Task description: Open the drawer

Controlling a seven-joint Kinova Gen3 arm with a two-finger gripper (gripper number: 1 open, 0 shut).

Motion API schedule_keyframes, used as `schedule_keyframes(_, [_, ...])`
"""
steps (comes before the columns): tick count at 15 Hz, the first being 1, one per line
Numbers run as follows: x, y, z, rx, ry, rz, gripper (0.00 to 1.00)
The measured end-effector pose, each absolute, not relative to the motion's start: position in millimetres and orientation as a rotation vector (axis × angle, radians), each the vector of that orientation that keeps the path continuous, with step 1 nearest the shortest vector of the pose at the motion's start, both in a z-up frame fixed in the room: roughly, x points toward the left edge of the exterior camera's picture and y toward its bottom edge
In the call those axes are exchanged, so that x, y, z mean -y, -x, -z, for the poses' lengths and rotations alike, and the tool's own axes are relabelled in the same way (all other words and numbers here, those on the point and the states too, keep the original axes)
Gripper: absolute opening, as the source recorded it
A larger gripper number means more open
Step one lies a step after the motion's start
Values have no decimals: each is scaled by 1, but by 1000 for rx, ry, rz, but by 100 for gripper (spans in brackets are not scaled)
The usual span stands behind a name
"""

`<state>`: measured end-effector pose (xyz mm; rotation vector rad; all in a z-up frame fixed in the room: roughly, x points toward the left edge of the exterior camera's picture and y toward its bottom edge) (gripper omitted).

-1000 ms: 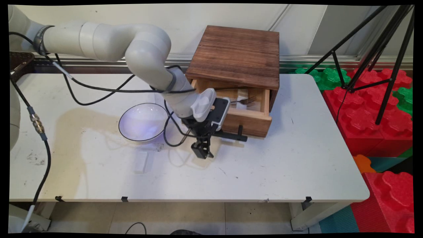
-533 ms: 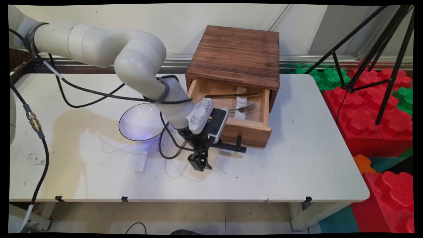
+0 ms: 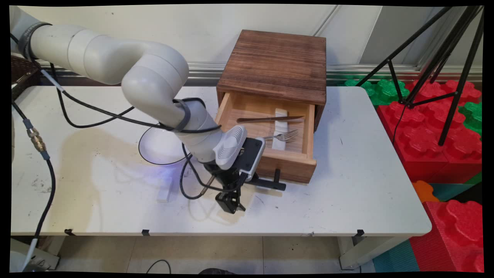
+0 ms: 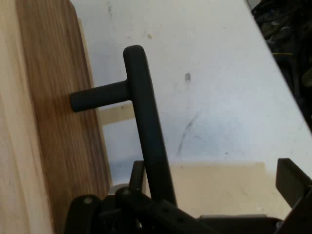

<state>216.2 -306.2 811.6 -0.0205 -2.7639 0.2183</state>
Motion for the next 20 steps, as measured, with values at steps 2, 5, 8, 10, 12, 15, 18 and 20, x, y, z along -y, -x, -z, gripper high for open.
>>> schedule_keyframes(2, [298, -215, -812, 2762, 23, -207, 100])
schedule_keyframes(5, [286, -213, -812, 2761, 25, -188, 100])
schedule_keyframes(8, [278, -212, -812, 2760, 28, -175, 100])
schedule_keyframes(10, [272, -212, -812, 2758, 30, -166, 100])
schedule_keyframes(12, [264, -210, -812, 2756, 33, -153, 100])
schedule_keyframes(15, [256, -209, -813, 2753, 36, -138, 100])
schedule_keyframes(18, [247, -207, -813, 2749, 40, -125, 100])
schedule_keyframes(20, [243, -207, -814, 2747, 40, -123, 100])
